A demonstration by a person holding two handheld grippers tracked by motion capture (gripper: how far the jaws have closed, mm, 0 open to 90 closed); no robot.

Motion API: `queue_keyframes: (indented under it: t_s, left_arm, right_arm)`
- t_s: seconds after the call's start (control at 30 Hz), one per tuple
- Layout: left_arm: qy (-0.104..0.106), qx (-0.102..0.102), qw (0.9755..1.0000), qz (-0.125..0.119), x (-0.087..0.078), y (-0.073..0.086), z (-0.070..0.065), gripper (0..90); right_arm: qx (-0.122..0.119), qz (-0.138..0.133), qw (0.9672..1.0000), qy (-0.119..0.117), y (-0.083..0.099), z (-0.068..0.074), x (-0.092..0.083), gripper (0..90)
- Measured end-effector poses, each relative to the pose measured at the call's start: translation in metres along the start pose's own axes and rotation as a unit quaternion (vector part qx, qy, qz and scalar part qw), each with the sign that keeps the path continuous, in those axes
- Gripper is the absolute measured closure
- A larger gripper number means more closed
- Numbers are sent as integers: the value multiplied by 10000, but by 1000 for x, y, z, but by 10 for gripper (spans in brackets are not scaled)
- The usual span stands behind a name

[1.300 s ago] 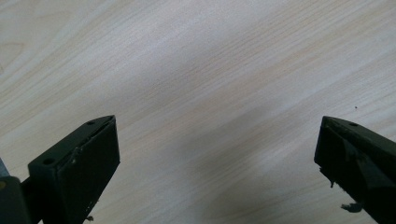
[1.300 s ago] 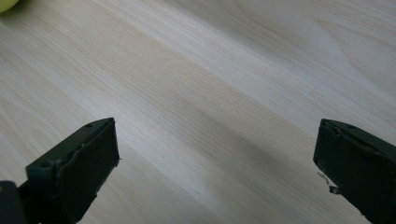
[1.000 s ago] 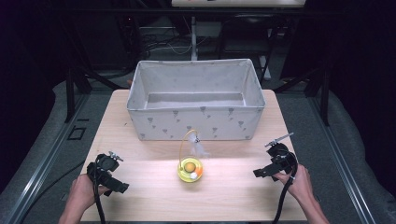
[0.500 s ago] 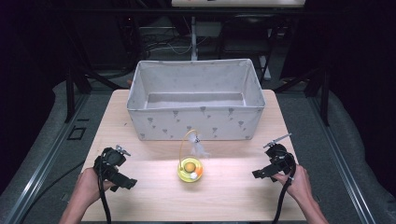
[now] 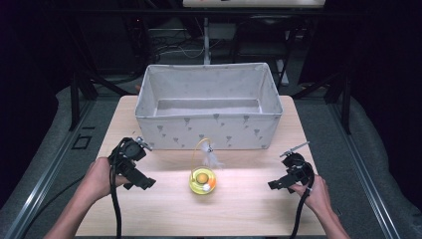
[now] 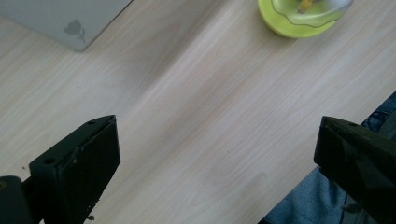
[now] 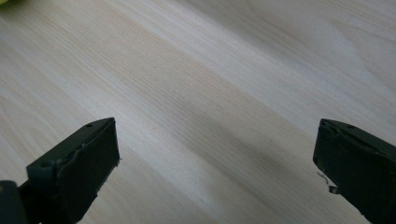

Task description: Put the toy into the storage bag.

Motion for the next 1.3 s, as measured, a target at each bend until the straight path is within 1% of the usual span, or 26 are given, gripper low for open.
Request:
queue_keyframes:
  t_s: [0.07,0.1,0.13,0.2,0.23,0.27,0.33,0.37,0.4,0.43,0.47,0.57,0.6,0.73,0.8,0.83,0.87,0.93,1.0,1.17,1.23,1.3]
  left_arm:
    - [5,88,9999,72,-1,-7,-2,4]
    - [15,168,9998,98,-1,-11,-3,4]
    - [44,194,9998,95,-2,-15,-4,4]
    - [28,309,9994,138,-3,-23,-6,3]
    - [58,365,9992,141,-4,-27,-7,2]
    - [37,406,9991,135,-5,-31,-8,2]
    - [60,514,9985,158,-6,-38,-9,1]
    - [63,556,9983,166,-7,-42,-10,2]
    - [57,623,9978,199,-7,-46,-11,1]
    - [57,623,9978,199,-7,-46,-11,1]
    - [94,720,9971,214,-7,-54,-15,1]
    - [131,847,9961,185,-8,-65,-21,2]
    - [133,892,9957,208,-7,-68,-22,2]
    - [193,975,9947,270,-3,-78,-27,2]
    - [209,997,9944,267,-3,-83,-29,2]
    - [242,1015,9942,272,-3,-86,-30,2]
    - [257,1018,9942,237,-4,-89,-31,2]
    - [252,1048,9939,231,-4,-91,-32,2]
    - [285,1131,9928,265,-5,-98,-35,2]
    - [307,1200,9920,231,-6,-109,-40,2]
    - [354,1206,9918,245,-6,-113,-42,2]
    - [347,1218,9917,232,-5,-115,-43,2]
  right_arm:
    - [-2,-4,10000,-25,0,1,0,0]
    - [6,-26,10000,-79,-1,1,1,0]
    - [-19,-6,10000,-62,0,1,0,0]
    - [-15,7,10000,-78,-1,1,0,0]
    - [-24,11,10000,-67,-1,1,0,0]
    - [-23,12,10000,-73,0,1,1,0]
    - [3,1,9999,-107,-1,2,1,0]
    - [-19,19,10000,-59,0,1,1,0]
    - [-2,-15,9999,-100,-1,1,1,0]
    - [-29,-3,10000,-43,0,0,0,0]
    - [-24,-4,10000,-47,0,0,0,0]
    - [-3,-21,10000,-59,-1,1,0,0]
    - [-36,5,10000,-26,0,0,0,0]
    - [-35,1,10000,-61,0,1,-1,0]
    - [-30,-63,9999,-75,-1,1,-1,1]
    - [-58,-38,9999,-91,-1,0,-2,1]
    - [-83,-15,10000,-49,0,0,-2,1]
    - [-72,-22,10000,-53,0,0,-2,1]
    - [-67,-17,10000,-56,0,0,-2,1]
    - [-92,-36,9999,-52,-1,-1,-2,1]
    - [-99,-37,9999,-33,-1,-1,-2,1]
    - [-55,-86,9999,-2,-1,-1,-2,2]
Point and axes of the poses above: each handheld gripper's, and its own axes: x roughly forward along the jaws, y roughly out of its underside, z roughly to its left, the point moved 7 cm from there along x, roughly forward along the jaws, and after that the axes turned 9 degrees about -z, right-handed, at the moved point
